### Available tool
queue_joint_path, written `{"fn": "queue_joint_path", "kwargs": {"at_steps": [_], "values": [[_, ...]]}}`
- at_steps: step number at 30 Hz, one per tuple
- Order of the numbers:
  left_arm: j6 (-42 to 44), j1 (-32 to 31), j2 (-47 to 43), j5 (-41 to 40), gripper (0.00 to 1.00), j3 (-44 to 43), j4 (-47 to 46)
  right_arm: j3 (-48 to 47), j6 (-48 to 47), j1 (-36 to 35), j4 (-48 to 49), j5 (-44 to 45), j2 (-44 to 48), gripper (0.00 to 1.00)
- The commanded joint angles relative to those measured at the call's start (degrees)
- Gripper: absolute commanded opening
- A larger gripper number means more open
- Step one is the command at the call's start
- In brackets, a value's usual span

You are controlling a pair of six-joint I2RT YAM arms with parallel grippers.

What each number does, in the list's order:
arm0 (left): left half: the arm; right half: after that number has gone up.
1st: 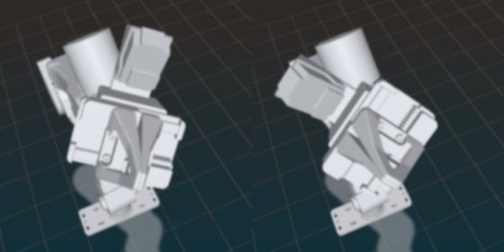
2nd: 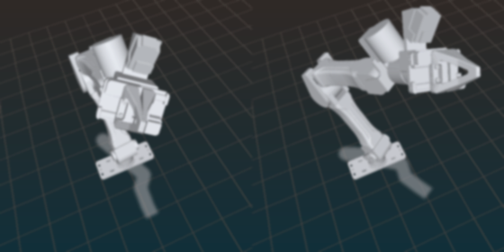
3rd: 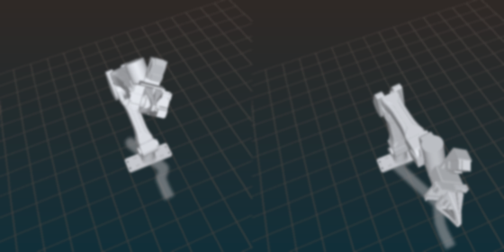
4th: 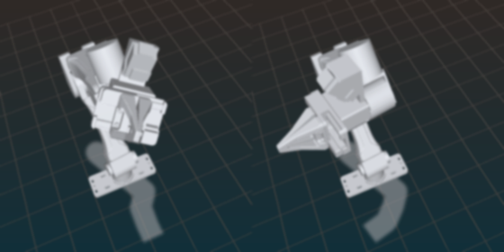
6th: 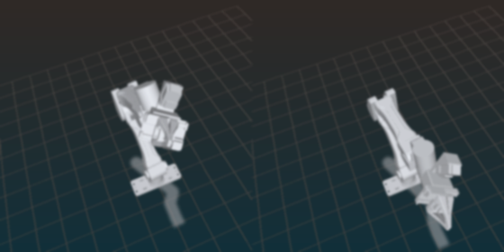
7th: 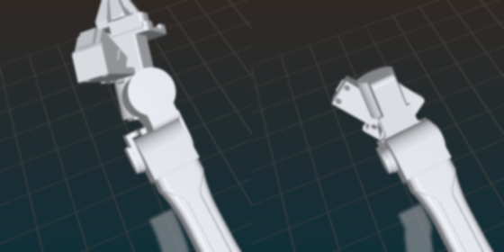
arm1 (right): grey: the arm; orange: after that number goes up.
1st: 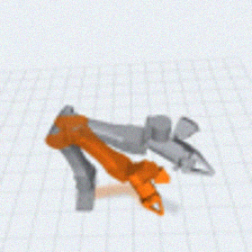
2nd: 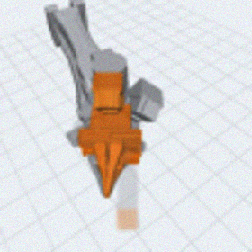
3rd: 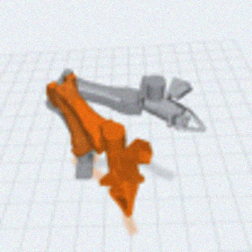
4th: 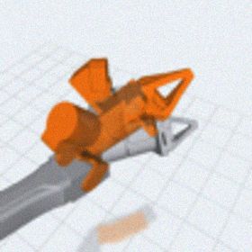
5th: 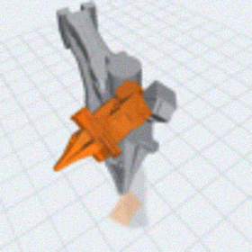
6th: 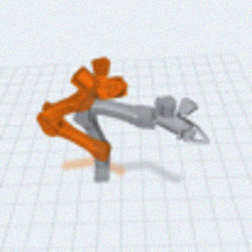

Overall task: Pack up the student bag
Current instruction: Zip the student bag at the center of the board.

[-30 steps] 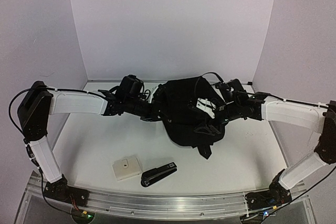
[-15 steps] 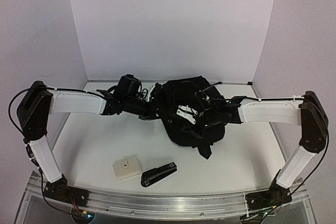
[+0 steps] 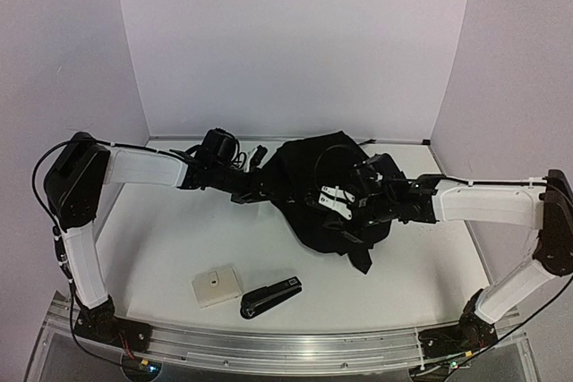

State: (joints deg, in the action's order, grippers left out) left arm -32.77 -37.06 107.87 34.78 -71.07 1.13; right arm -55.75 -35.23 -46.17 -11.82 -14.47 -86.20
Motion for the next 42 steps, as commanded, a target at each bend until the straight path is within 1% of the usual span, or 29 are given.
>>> {"fn": "queue_joint_path", "kwargs": {"at_steps": [1,4,11,15,17,18,20,24,27,28,31,35,40,41,42], "values": [[0.3,6.2,3.2,-6.6,0.00,-4.9,0.4,4.6,-2.8,-0.3,-6.9,-0.4,4.3,0.00],[0.2,7.4,5.4,-6.3,0.00,-7.0,0.7,6.8,-3.6,-0.3,-7.1,-0.2,5.2,0.00],[-0.3,9.7,9.0,-8.1,0.00,-10.8,2.6,8.2,-4.7,-0.3,-8.0,-0.5,5.6,0.00],[0.6,9.8,7.5,-7.6,0.00,-9.5,2.1,9.2,-5.4,0.1,-9.1,1.0,6.8,0.00],[1.5,9.8,5.4,-4.2,0.00,-7.0,-0.7,10.0,-5.7,1.4,-9.6,1.4,8.2,0.00],[1.8,9.6,4.2,-1.8,0.00,-5.2,-2.6,10.5,-5.7,2.4,-9.8,1.4,8.9,0.00],[3.6,8.2,2.4,0.3,0.00,-3.9,-3.3,10.7,-5.5,4.9,-10.3,0.7,10.0,0.00],[8.8,3.3,1.1,-1.2,0.00,-4.3,2.2,8.9,-1.9,8.8,-11.2,-2.5,10.9,0.01],[7.9,2.8,0.9,-2.1,0.00,-3.8,2.4,5.3,3.0,8.9,-12.7,-6.5,10.4,0.25],[7.5,2.8,0.7,-3.0,0.00,-3.6,2.4,4.0,4.7,8.9,-13.1,-7.1,10.2,0.37],[6.0,3.9,0.9,-6.6,0.00,-4.5,4.1,-1.1,9.3,10.6,-14.6,-8.9,8.9,0.60],[1.7,8.6,3.7,-8.2,0.00,-7.4,5.9,-8.3,13.4,16.5,-17.0,-11.1,4.9,0.76],[-3.2,17.9,9.9,-9.0,0.00,-14.8,8.2,-14.7,16.3,22.1,-18.2,-10.7,-1.1,0.88],[-3.8,19.8,10.4,-9.3,0.02,-15.8,8.3,-16.4,17.3,23.5,-18.3,-10.8,-2.6,0.90],[-3.8,20.9,10.4,-9.4,0.07,-16.4,8.4,-18.0,18.3,24.8,-18.4,-11.0,-4.0,0.91]]}}
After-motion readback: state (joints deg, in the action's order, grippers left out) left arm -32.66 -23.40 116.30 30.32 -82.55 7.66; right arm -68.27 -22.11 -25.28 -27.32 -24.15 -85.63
